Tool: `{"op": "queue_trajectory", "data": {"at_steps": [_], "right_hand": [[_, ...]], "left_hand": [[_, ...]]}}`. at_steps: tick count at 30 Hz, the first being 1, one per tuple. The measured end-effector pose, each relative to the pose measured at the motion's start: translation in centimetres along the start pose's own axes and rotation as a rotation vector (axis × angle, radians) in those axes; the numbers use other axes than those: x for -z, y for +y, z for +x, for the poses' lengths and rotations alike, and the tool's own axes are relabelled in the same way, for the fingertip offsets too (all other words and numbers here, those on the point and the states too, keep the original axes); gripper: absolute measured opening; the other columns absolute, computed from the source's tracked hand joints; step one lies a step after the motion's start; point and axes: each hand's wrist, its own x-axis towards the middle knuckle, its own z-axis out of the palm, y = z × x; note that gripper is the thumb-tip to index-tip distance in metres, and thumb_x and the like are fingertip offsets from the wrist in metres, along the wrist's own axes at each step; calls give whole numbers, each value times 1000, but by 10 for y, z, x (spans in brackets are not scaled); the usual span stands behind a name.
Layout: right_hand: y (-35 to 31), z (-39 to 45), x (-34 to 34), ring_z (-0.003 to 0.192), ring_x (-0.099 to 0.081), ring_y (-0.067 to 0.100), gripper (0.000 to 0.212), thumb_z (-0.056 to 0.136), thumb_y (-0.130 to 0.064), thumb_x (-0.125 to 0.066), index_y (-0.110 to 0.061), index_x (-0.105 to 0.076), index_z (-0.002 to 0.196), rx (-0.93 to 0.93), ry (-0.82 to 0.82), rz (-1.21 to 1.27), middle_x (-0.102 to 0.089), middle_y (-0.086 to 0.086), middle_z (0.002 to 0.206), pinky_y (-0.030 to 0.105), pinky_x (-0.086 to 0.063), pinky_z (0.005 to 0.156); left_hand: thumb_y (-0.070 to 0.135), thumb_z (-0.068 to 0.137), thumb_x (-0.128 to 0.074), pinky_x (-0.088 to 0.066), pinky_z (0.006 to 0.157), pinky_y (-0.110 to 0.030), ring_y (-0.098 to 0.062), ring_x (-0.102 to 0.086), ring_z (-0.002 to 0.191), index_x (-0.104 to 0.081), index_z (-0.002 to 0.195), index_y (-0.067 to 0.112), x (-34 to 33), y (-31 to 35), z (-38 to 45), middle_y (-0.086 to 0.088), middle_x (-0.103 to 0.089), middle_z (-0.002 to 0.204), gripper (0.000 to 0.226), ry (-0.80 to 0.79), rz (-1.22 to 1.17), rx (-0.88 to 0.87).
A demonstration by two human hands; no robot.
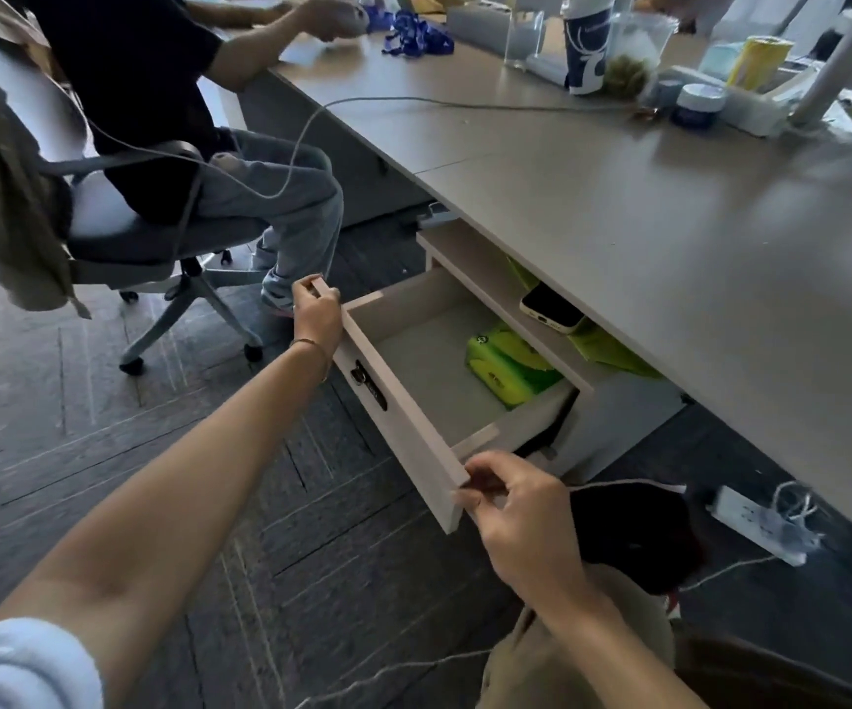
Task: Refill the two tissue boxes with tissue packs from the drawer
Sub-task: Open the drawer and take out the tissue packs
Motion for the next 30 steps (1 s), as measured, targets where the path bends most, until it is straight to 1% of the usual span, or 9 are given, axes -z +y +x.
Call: {"op": "queue_trajectory", "data": {"at_steps": [3, 7, 10, 15, 18, 20, 24, 27, 30], "right_hand": [[-21, -14, -21, 83, -69, 5, 15, 85, -25, -77, -23, -72, 98, 61, -71, 18, -74, -11, 90, 22, -57, 77], [-47, -32, -45, 77, -64, 3, 12, 85, -31, -73, -23, -68, 92, 120, -118, 75, -73, -10, 86, 9, -49, 72], [-61, -41, -60, 75, -64, 5, 19, 85, -43, -62, -25, -65, 89, 146, -124, 115, -71, -11, 85, 16, -50, 68], [-66, -48, -79, 74, -64, 7, 18, 85, -36, -77, -27, -62, 89, 206, -144, 128, -70, -11, 85, 20, -50, 67], [-67, -47, -76, 76, -64, 6, 28, 85, -50, -74, -24, -65, 92, 194, -172, 145, -70, -11, 87, 25, -54, 69], [-65, -41, -66, 79, -65, 4, 38, 84, -61, -70, -24, -70, 95, 128, -168, 177, -70, -13, 87, 23, -54, 71], [-47, -7, -31, 82, -66, 2, 22, 95, -45, -66, -24, -72, 97, -14, -1, 183, -71, -14, 85, 23, -55, 72], [-32, 24, -5, 78, -66, 1, 8, 97, -27, -64, -25, -70, 95, -86, 118, 119, -71, -13, 83, 23, -55, 70], [-20, 49, 12, 81, -66, 1, 13, 96, -14, -61, -23, -70, 98, -131, 145, 41, -71, -11, 86, 28, -59, 74]], "left_hand": [[20, 101, -41, -39, 86, -31, -28, -54, 107, -45, 131, 5, 39, -4, -6, -16, -54, 121, 33, 40, 52, 16], [19, 100, -39, -42, 91, -37, -38, -56, 116, -47, 128, 6, 83, -14, -10, -21, -56, 119, 32, 76, 45, 18], [20, 102, -37, -41, 91, -35, -25, -53, 101, -46, 128, 9, 107, -20, -12, -12, -53, 113, 29, 113, 20, 39], [13, 103, -35, -40, 81, -29, -24, -49, 94, -46, 106, 18, 127, -13, -25, -4, -49, 96, 12, 118, 95, -5], [9, 94, -41, -40, 96, -42, -35, -50, 115, -40, 132, 10, 134, -4, -38, -19, -48, 121, 38, 201, 323, -91], [6, 83, -47, -38, 99, -45, -33, -46, 119, -37, 138, 15, 128, 12, -52, -18, -44, 134, 57, 191, 600, -388], [13, 74, -48, -50, 92, -49, -36, -57, 111, -50, 133, 18, 83, 44, -89, -13, -54, 130, 59, -370, 869, -863], [9, 72, -55, -41, 108, -46, -30, -43, 136, -44, 145, 25, 45, 38, -120, -8, -44, 150, 75, -768, 1061, -889], [10, 71, -63, -28, 119, -43, -23, -19, 152, -25, 155, 38, 24, 29, -134, -1, -23, 165, 96, -1043, 1262, -831]]}}
